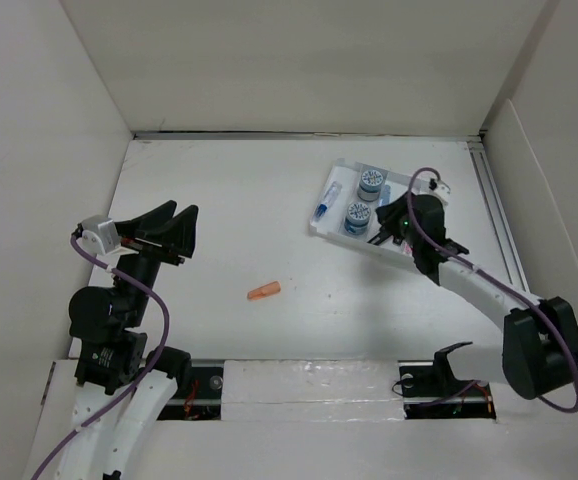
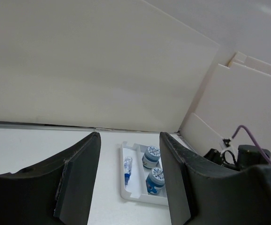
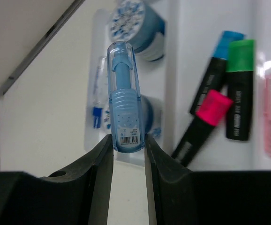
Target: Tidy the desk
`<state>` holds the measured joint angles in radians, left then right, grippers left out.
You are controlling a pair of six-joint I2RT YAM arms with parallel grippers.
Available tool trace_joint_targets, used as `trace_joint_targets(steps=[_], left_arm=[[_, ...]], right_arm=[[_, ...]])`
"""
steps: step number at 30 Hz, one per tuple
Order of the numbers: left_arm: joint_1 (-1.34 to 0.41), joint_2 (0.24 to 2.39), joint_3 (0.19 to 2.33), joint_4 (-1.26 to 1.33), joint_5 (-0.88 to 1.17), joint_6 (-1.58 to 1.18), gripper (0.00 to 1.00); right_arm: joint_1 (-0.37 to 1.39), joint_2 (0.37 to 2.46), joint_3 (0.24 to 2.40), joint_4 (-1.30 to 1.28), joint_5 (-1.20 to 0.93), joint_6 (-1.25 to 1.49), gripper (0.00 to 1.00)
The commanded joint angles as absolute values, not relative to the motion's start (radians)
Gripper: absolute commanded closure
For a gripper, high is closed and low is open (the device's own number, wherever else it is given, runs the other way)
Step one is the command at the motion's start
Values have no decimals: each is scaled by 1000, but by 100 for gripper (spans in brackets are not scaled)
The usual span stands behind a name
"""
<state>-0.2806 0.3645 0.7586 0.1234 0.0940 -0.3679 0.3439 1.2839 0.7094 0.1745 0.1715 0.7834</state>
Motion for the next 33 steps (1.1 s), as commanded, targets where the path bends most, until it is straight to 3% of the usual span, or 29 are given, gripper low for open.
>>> trace_joint_targets(steps=[1, 11, 14, 17, 21, 23, 26, 27, 28, 29, 33], left_arm=[[-282, 379, 762, 169, 107, -370, 52], [-282, 373, 761, 172, 115, -370, 51], [-282, 376, 761, 170, 110, -371, 51], [-282, 368, 761, 173, 118, -373, 51], [-282, 371, 762, 170, 113, -371, 51], [-282, 367, 762, 170, 117, -374, 51], [-282, 371, 762, 170, 110, -370, 51], [-282, 376, 762, 170, 110, -371, 51], [-282, 376, 764, 169, 110, -370, 51], [-282, 376, 761, 170, 115, -370, 51], [-282, 382, 762, 166, 104, -368, 51]], right_arm=[[212, 1240, 631, 242, 123, 940, 88], [-31, 1321, 568, 295, 26, 1020, 84], [-54, 1309, 561, 269, 55, 1020, 69], [-54, 1250, 549, 273, 74, 1019, 39], [-11, 1215, 564, 255, 81, 1002, 31], [52, 1192, 568, 293, 37, 970, 35], [220, 1222, 589, 350, -89, 890, 68], [277, 1247, 629, 342, -103, 864, 88], [338, 1274, 658, 328, -115, 832, 96], [454, 1345, 693, 274, -118, 768, 100], [709, 1513, 848, 166, -124, 628, 100]])
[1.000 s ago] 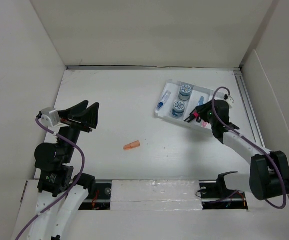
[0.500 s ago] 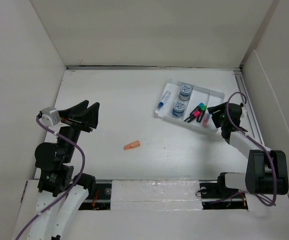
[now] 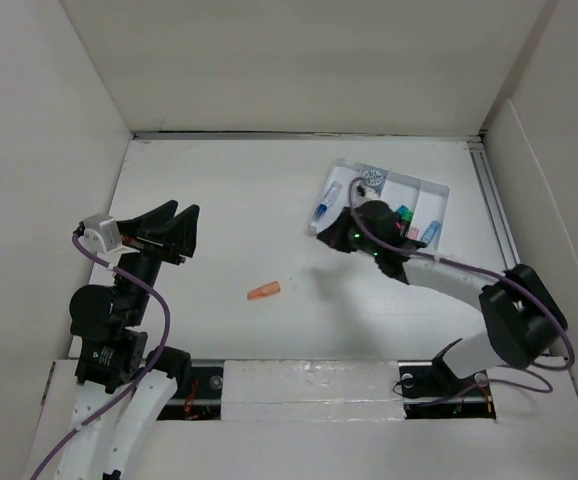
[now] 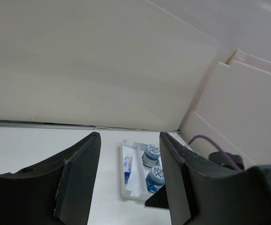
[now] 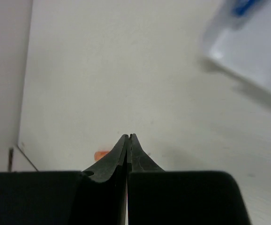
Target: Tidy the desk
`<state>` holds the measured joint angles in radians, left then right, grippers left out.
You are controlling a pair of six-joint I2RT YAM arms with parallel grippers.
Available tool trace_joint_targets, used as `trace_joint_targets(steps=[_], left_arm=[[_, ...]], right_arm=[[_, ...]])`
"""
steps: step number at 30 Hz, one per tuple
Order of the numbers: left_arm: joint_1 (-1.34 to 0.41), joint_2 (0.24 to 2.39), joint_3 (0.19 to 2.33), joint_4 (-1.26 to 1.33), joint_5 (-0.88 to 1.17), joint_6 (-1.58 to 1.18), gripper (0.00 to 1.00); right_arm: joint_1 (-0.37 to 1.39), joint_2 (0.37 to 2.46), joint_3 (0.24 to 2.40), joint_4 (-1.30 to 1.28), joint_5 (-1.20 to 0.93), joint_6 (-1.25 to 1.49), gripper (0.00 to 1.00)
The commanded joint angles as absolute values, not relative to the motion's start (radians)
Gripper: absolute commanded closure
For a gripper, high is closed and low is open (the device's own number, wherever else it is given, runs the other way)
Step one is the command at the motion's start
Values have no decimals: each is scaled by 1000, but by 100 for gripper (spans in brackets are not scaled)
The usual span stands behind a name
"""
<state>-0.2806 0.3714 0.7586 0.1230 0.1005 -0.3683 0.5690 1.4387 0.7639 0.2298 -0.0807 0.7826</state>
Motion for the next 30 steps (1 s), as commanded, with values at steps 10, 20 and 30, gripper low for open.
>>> trace_joint_targets(steps=[10, 20, 30], left_arm=[[-282, 371, 764, 167, 100, -364, 51], [-282, 373, 767, 164, 101, -362, 51], [-282, 364, 765, 164, 94, -362, 51]], right_arm=[[968, 1762, 1081, 3, 67, 469, 39], [1046, 1816, 1085, -72, 181, 434, 25], [1094, 1954, 1239, -143, 319, 364, 23]])
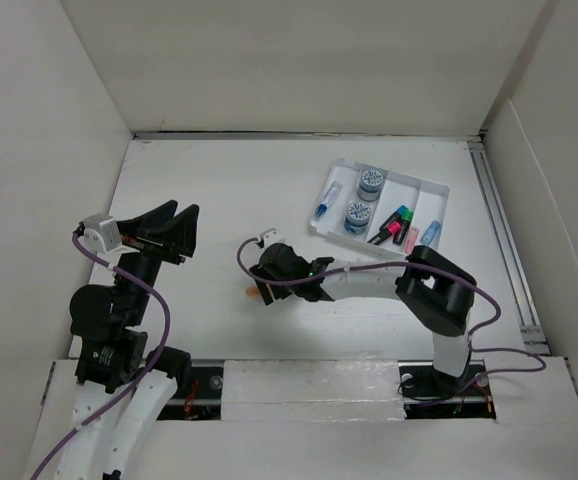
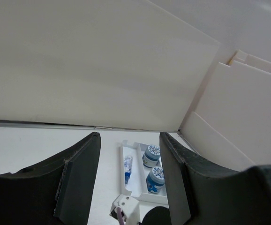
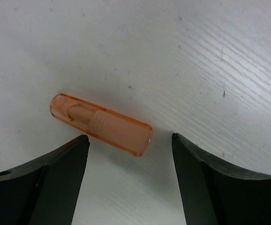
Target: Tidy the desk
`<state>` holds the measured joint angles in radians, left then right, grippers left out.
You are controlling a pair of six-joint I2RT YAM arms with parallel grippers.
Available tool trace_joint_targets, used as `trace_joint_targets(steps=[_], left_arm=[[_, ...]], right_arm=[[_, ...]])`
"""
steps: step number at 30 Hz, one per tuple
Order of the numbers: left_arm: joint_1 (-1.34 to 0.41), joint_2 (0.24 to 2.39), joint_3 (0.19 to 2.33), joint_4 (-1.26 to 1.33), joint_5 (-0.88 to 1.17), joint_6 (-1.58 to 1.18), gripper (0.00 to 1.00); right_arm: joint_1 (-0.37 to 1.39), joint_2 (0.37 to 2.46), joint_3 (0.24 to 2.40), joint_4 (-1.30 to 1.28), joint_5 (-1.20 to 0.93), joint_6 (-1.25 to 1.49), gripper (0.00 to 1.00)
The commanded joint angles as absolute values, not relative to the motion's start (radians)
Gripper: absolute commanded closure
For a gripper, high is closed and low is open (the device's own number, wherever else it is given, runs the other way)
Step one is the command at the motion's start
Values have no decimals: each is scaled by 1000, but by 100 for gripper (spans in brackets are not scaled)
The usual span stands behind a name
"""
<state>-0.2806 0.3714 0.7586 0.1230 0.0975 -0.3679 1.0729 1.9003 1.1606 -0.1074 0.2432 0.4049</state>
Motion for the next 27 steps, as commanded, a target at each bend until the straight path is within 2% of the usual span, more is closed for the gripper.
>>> trace_joint_targets(steps=[1, 11, 14, 15, 17, 18, 21, 27], left_arm=[[-282, 365, 765, 164, 94, -362, 51], [-282, 353, 764, 166, 95, -360, 51], [-282, 354, 764, 163, 91, -360, 51], [-282, 354, 764, 164, 91, -359, 51], [-282, 356, 765, 164, 92, -359, 51], [-282, 357, 764, 163, 94, -359, 51], [-282, 359, 764, 164, 95, -360, 51], [-282, 367, 764, 167, 103, -362, 51]], right_arm=[[1094, 1966, 1239, -143, 321, 361, 23], [1094, 2062, 1347, -138, 324, 314, 26], [1094, 2069, 1348, -140, 295, 316, 37], [1094, 2066, 1342, -137, 291, 318, 47], [1094, 2062, 1315, -132, 293, 330, 54], [1094, 2060, 1304, -127, 293, 336, 65], [1094, 2026, 1246, -101, 290, 368, 82], [1080, 1858, 1149, -25, 316, 459, 91]])
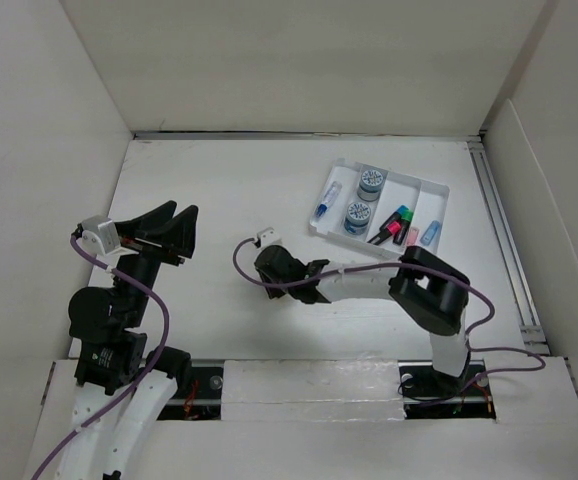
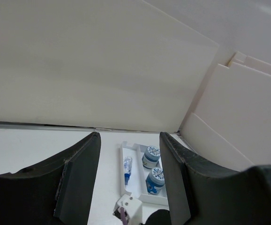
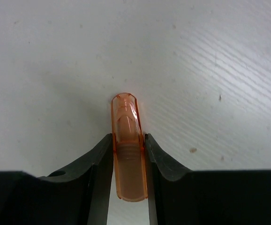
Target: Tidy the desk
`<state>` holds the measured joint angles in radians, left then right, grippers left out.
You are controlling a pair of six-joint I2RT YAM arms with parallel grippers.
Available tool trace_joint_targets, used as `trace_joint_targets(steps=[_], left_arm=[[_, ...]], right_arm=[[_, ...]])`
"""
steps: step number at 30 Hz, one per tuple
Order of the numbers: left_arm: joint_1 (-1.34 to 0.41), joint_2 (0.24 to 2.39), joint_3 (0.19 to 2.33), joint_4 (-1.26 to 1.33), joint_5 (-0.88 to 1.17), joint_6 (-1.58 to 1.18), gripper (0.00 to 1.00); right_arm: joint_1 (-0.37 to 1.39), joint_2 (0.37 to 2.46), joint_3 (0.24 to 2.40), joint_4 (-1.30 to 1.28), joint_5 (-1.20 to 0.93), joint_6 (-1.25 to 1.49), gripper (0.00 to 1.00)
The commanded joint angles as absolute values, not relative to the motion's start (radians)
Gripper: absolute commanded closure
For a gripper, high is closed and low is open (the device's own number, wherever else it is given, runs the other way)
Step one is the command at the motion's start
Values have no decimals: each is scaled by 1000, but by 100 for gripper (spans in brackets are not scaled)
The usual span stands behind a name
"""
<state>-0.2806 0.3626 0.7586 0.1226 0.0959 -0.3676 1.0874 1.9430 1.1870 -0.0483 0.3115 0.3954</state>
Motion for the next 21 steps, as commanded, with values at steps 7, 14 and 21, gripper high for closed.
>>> trace_joint_targets(steps=[7, 14, 21], left_arm=[[-282, 367, 762, 167, 103, -362, 51], [-282, 368, 761, 170, 118, -368, 51], [-282, 368, 761, 176, 124, -373, 51]], right_arm=[[844, 1537, 1011, 109, 330, 648, 91], [396, 1292, 887, 60, 327, 816, 87], [3, 1298, 747, 121, 109, 904, 85]])
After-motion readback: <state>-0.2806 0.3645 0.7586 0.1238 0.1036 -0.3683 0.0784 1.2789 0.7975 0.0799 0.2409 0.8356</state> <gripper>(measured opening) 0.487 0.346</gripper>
